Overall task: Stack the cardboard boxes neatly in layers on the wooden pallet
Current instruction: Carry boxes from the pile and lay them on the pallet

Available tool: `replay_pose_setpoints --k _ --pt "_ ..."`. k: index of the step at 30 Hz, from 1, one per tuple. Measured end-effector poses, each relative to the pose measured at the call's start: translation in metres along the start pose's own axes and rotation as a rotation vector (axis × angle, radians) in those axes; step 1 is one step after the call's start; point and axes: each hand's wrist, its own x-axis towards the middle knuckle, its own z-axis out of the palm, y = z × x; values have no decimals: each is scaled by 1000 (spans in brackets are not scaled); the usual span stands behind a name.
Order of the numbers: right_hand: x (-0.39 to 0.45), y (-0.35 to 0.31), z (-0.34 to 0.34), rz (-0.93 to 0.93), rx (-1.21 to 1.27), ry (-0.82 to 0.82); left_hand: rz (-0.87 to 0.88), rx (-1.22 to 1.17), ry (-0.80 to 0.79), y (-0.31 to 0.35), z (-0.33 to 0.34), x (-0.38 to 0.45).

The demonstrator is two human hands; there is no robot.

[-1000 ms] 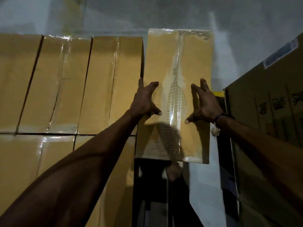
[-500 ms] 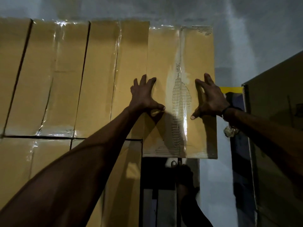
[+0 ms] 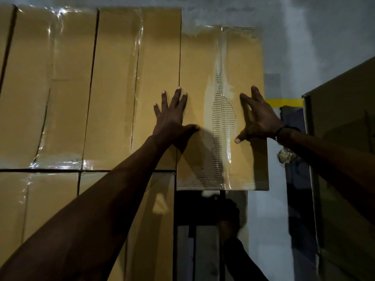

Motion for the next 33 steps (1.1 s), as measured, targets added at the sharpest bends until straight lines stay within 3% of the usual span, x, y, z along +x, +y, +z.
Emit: replay_pose_setpoints --k 10,17,26,33 --pt "-98 7 68 21 -20 111 24 31 -64 -7 21 -91" --pt "-166 12 131 27 73 246 143 60 -54 -22 48 -155" --pt "-154 33 158 90 56 304 210 -29 12 -35 57 -158" --pt "-126 35 143 92 26 296 134 -80 102 -24 56 -157"
